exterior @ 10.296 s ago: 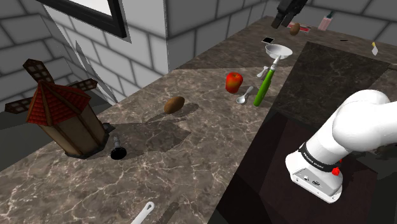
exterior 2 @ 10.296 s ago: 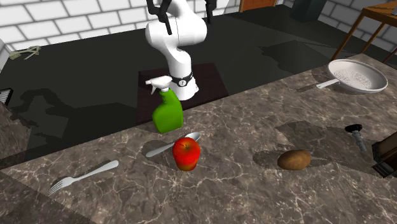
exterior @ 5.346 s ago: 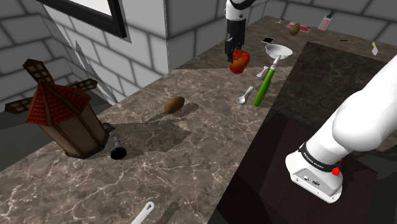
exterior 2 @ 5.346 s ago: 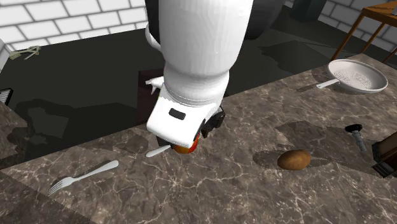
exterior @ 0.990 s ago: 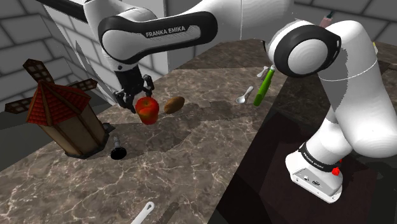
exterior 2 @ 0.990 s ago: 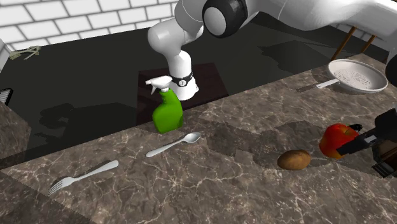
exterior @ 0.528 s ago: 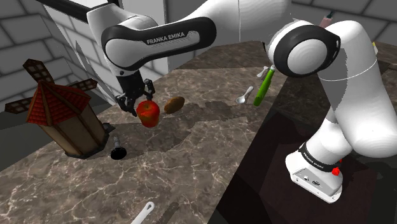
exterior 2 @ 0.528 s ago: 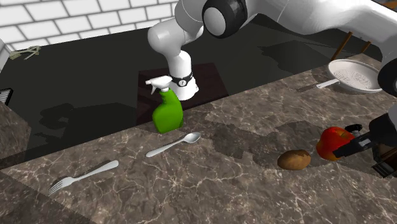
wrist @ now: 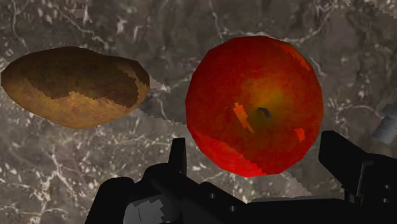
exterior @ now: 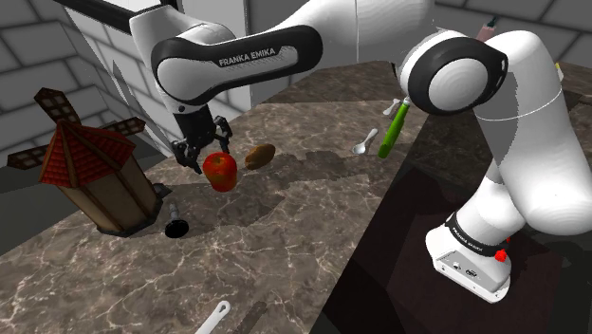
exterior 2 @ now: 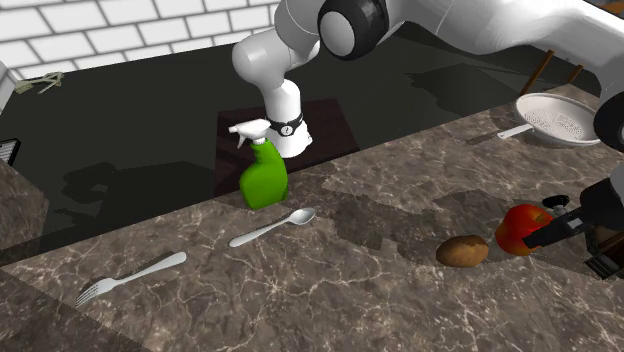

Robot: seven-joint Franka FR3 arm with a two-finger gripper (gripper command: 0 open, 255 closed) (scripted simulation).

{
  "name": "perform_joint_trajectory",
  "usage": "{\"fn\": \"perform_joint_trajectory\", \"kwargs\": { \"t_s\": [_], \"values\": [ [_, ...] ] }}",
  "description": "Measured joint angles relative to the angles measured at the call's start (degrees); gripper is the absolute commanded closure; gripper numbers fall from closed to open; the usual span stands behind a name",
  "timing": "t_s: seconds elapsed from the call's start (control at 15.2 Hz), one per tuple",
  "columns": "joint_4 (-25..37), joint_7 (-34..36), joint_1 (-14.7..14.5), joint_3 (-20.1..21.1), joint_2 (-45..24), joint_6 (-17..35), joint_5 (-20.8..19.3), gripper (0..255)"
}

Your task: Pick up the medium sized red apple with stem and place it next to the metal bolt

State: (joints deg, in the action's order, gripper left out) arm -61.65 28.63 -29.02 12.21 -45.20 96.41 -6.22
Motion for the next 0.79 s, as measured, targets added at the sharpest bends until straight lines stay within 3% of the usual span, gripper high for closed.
{"fn": "perform_joint_trajectory", "kwargs": {
  "t_s": [0.2,0.4,0.79],
  "values": [
    [2.5,-0.1,-0.2,0.0,0.0,-2.5,0.0,0],
    [11.6,-0.5,-1.0,-0.2,-3.0,-8.4,-0.2,0],
    [12.9,-0.4,-1.2,-0.2,-3.2,-9.6,-0.2,0]
  ]
}}
